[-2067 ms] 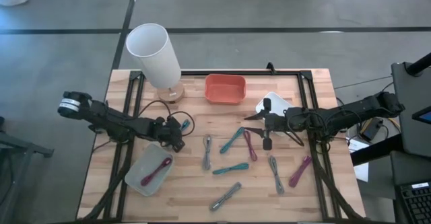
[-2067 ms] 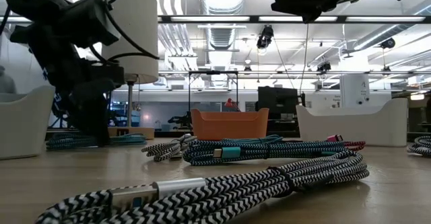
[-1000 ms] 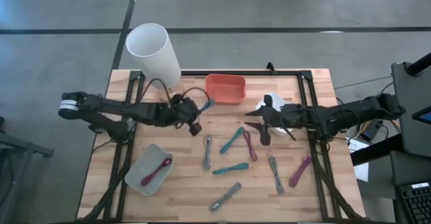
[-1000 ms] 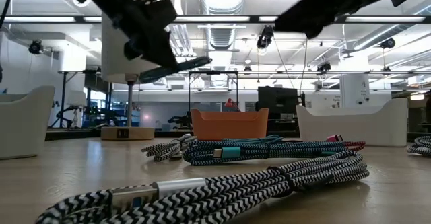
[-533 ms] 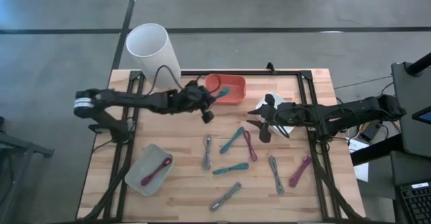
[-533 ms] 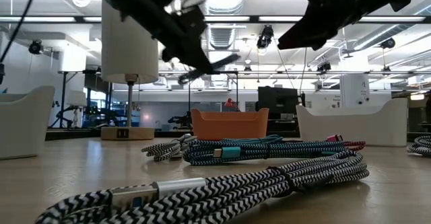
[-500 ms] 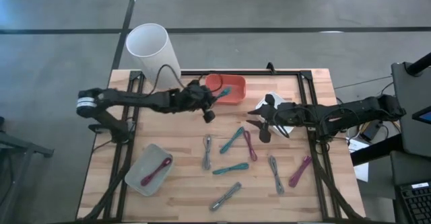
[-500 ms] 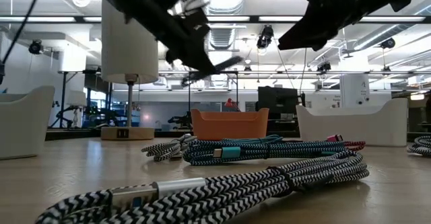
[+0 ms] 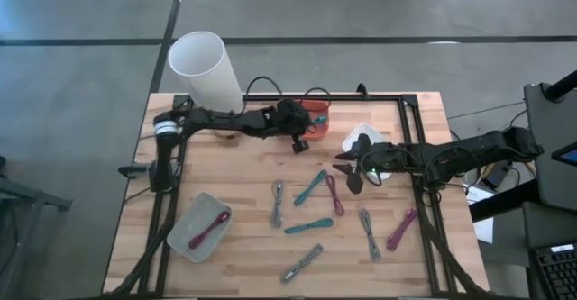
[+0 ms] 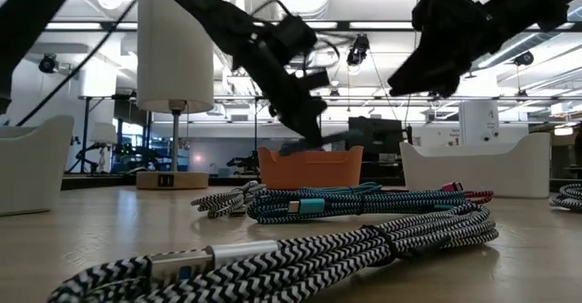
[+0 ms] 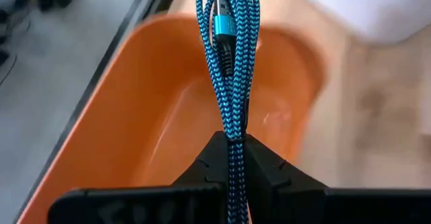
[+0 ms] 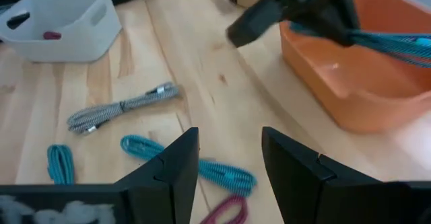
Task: Pick & Place USB Port
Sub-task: Put the top left blue and white charger cable into the orange bin
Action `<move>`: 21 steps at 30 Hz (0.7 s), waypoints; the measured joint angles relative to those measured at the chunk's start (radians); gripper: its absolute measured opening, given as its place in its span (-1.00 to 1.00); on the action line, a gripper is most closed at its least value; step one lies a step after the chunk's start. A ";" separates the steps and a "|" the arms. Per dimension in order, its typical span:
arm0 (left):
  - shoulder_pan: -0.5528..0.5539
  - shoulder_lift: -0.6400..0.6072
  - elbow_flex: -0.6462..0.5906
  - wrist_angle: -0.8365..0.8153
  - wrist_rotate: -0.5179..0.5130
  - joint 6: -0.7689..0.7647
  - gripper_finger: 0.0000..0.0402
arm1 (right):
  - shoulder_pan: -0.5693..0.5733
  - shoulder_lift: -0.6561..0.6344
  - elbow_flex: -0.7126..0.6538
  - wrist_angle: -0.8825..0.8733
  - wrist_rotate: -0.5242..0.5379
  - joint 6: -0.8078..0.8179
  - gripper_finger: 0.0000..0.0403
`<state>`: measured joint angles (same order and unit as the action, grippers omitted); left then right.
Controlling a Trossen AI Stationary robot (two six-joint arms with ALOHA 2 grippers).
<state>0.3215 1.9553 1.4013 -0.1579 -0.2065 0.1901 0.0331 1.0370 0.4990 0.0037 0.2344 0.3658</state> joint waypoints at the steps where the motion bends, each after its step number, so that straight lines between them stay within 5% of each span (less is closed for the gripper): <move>1: 0.006 0.022 0.022 -0.025 -0.010 0.001 -0.90 | 0.003 0.000 -0.008 0.000 0.000 0.009 -0.22; 8: 0.029 0.117 0.136 -0.160 -0.077 0.027 -0.90 | 0.041 0.000 -0.035 0.000 -0.003 0.036 -0.22; 21: 0.036 0.150 0.132 -0.191 -0.080 0.025 -0.89 | 0.066 0.000 -0.035 0.001 0.001 0.030 -0.22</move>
<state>0.3580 2.1052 1.5337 -0.3485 -0.2867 0.2153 0.0990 1.0370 0.4641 0.0051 0.2356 0.3960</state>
